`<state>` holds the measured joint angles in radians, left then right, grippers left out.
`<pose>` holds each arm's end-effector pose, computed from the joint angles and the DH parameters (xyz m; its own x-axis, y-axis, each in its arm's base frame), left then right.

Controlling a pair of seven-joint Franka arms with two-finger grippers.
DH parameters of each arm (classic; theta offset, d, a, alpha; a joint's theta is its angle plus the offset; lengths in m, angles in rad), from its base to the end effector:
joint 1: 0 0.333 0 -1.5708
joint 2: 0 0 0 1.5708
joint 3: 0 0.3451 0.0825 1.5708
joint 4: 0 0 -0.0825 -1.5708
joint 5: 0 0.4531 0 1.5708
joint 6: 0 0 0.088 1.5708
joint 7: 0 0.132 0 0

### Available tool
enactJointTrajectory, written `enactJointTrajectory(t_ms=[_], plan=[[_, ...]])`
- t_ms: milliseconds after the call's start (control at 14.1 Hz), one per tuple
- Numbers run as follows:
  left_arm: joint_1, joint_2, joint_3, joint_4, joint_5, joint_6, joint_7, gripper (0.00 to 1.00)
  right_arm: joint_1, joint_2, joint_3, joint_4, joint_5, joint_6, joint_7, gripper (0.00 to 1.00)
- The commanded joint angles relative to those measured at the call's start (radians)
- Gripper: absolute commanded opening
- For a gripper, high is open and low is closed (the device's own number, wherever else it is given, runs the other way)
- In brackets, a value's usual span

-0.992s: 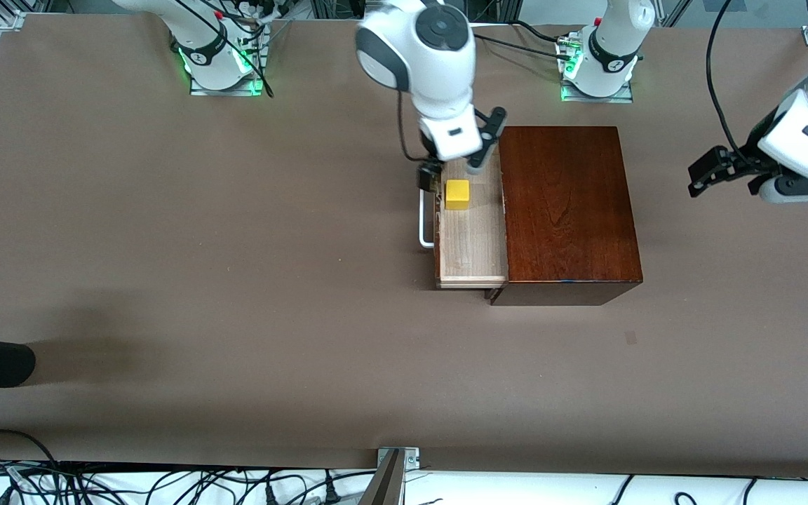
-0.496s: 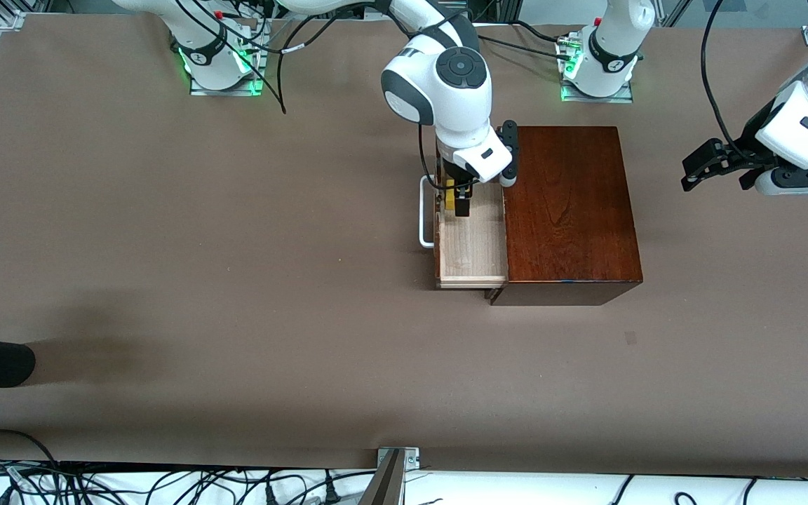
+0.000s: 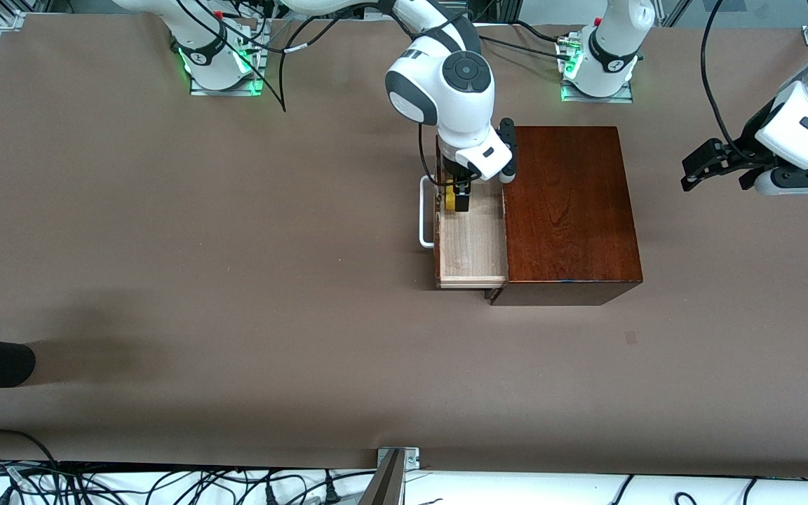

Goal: Open drawer, take yellow block, close drawer
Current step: 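Lower the right gripper into the drawer and grasp the yellow cube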

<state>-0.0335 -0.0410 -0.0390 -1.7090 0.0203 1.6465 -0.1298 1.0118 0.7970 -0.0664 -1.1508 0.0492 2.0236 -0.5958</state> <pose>0.6110 -0.0422 0.5855 0.9983 0.0558 -0.0185 0.0553 -0.9982 -0.0244 0.4840 0.7036 0.3010 0.0262 0.9977 0.0630 0.9986 -0.0290 0.0448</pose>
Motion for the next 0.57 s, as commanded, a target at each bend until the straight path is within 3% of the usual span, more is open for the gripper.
enactJointTrajectory(t_ms=[0, 212, 283, 425, 496], plan=[[-0.002, -0.014, 0.002, -0.012, -0.016, 0.006, 0.019, 1.0, 0.005, -0.005, 0.0, -0.01, -0.012, -0.016, -0.019, 1.0], [-0.002, -0.014, 0.001, -0.011, -0.016, 0.004, 0.019, 1.0, 0.01, 0.004, 0.0, -0.023, -0.018, 0.026, -0.016, 1.0], [-0.002, -0.016, 0.002, -0.012, -0.016, 0.003, 0.019, 1.0, 0.011, 0.004, 0.0, -0.027, -0.02, 0.027, -0.01, 0.94], [-0.002, -0.016, 0.002, -0.012, -0.016, 0.003, 0.019, 1.0, 0.016, 0.004, 0.0, -0.027, -0.045, 0.027, -0.016, 0.64], [-0.002, -0.014, 0.002, -0.012, -0.016, 0.001, 0.019, 1.0, 0.016, 0.004, 0.0, -0.029, -0.046, 0.027, -0.021, 0.45]])
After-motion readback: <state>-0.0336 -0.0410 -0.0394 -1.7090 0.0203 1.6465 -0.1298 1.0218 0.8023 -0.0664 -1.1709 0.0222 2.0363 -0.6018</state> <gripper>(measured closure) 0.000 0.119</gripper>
